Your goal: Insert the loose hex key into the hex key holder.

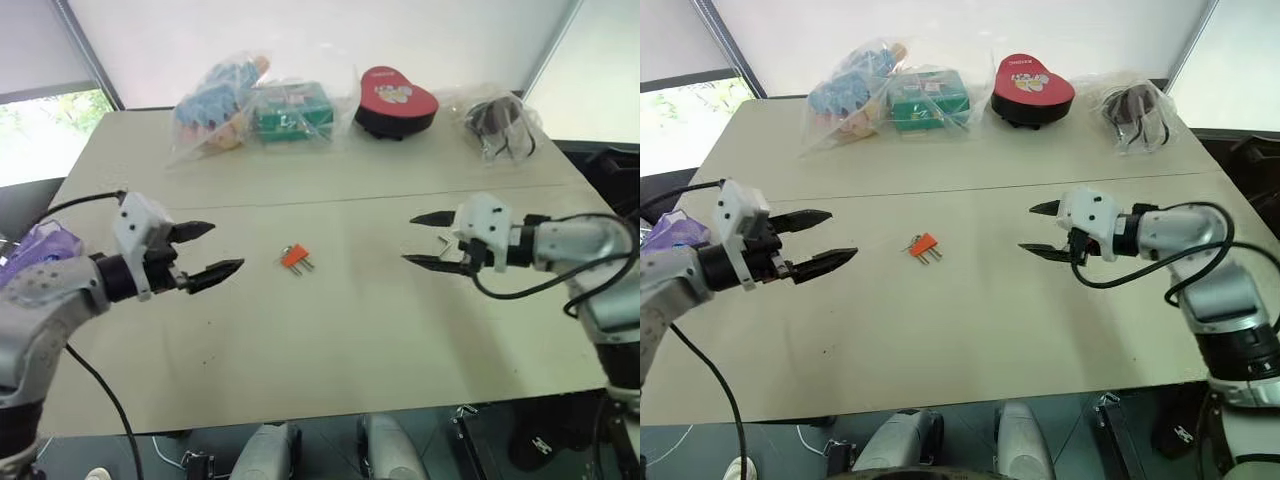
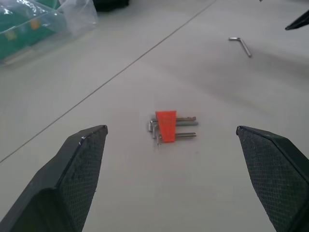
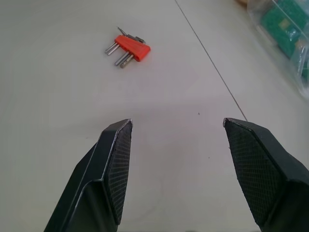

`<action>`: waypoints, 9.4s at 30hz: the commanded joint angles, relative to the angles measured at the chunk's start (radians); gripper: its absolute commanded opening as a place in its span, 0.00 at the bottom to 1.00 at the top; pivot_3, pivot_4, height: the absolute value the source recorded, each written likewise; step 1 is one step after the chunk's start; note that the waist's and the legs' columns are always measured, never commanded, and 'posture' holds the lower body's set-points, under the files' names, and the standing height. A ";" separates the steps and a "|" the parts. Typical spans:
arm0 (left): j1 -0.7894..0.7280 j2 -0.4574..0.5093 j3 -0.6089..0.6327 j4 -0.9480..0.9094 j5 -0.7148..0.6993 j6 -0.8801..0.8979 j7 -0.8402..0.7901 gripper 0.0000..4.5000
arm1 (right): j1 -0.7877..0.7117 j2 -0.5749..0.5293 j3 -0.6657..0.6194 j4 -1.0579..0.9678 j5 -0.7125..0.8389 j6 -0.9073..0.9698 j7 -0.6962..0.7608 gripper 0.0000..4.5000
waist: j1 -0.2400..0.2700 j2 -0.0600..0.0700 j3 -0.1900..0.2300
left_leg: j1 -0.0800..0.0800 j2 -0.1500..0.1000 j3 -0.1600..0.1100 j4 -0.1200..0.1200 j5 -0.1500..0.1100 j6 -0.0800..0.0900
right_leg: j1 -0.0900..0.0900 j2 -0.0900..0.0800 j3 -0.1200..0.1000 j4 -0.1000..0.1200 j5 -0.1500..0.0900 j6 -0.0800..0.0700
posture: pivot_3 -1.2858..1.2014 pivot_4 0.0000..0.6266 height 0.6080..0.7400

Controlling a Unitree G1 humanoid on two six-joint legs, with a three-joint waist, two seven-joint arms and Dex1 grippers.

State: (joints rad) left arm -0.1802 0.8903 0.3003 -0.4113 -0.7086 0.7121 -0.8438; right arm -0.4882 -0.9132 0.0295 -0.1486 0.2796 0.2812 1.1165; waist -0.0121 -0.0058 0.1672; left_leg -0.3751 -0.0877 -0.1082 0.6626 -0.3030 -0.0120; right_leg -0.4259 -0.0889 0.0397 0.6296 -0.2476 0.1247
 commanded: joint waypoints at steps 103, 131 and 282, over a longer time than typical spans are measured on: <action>-0.003 -0.168 -0.005 -0.039 0.112 -0.095 0.239 1.00 | -0.284 0.837 0.356 0.687 -0.404 -0.046 -0.288 0.57 | -0.035 0.000 -0.001 | 0.001 0.000 -0.001 -0.002 0.004 -0.007 | -0.004 0.001 0.000 0.005 0.000 0.000 | 0.52 0.24 1.00; -0.415 -0.267 -0.125 0.177 -0.196 0.172 0.082 1.00 | -0.358 0.328 0.299 0.337 -0.863 -0.987 -0.863 0.22 | -0.032 -0.001 0.000 | -0.002 -0.001 0.000 -0.002 0.004 -0.008 | -0.006 0.001 0.001 0.005 0.000 0.000 | 0.52 0.24 1.00; -0.523 -0.512 -0.272 0.312 0.122 -0.117 0.088 0.02 | -0.115 1.030 -0.358 -0.176 -0.365 0.399 -0.451 0.01 | -0.031 0.000 -0.001 | -0.013 -0.002 0.000 0.002 0.006 -0.011 | -0.021 -0.001 0.001 0.019 0.000 0.000 | 0.52 0.24 1.00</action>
State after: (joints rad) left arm -0.6760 0.3792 0.0141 -0.0816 -0.5852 0.6165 -0.7564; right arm -0.6210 0.1217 -0.3723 -0.3087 -0.1268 0.7310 0.6851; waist -0.0436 -0.0056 0.1660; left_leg -0.3877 -0.0901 -0.1086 0.6650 -0.2968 -0.0225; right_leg -0.4471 -0.0902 0.0403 0.6489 -0.2472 0.1249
